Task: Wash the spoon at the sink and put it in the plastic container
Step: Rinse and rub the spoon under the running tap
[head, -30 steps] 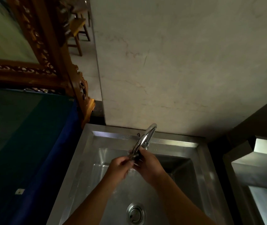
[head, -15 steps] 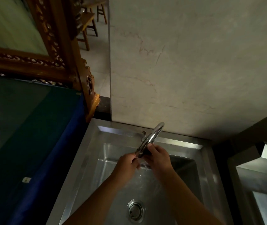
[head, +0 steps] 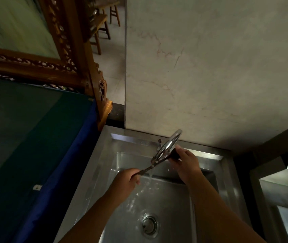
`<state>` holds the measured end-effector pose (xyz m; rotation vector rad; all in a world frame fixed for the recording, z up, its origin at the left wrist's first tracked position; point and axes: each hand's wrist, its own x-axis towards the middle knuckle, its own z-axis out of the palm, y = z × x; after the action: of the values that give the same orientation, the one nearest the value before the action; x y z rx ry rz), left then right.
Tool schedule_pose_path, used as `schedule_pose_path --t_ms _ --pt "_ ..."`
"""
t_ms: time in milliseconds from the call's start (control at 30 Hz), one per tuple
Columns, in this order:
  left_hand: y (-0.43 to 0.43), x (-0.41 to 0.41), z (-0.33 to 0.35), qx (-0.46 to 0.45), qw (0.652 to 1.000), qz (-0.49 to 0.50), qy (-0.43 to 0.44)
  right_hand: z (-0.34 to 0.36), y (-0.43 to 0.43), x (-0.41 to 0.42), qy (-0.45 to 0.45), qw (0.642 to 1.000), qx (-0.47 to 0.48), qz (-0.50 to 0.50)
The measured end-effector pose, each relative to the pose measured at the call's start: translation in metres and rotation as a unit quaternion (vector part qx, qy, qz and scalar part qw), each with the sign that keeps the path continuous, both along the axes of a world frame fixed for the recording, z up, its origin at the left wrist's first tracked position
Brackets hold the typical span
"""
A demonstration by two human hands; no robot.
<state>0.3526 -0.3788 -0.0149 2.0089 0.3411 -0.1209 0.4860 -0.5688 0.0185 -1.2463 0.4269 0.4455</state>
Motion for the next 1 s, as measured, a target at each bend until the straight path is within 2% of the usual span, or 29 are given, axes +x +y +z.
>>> schedule_pose_path --t_ms 100,333,533,667,1000 --pt "0.008 -0.007 -0.002 0.012 1.000 -0.002 0.002 0.000 -0.003 0.002 -0.028 0.999 -0.024 0.007" --pt "0.006 -0.002 -0.002 0.144 0.985 -0.086 0.040 -0.006 0.006 -0.007 0.009 1.000 0.004 -0.003" --pt "-0.015 0.018 0.011 0.070 0.995 -0.059 0.031 -0.015 0.023 -0.023 0.003 0.999 0.010 0.035" --pt "-0.023 0.029 0.013 0.063 0.997 -0.020 0.029 -0.021 0.032 -0.030 0.010 0.999 0.018 0.040" --pt "-0.031 0.029 -0.002 0.039 0.999 0.013 0.013 -0.029 0.038 -0.047 -0.024 0.993 -0.063 0.096"
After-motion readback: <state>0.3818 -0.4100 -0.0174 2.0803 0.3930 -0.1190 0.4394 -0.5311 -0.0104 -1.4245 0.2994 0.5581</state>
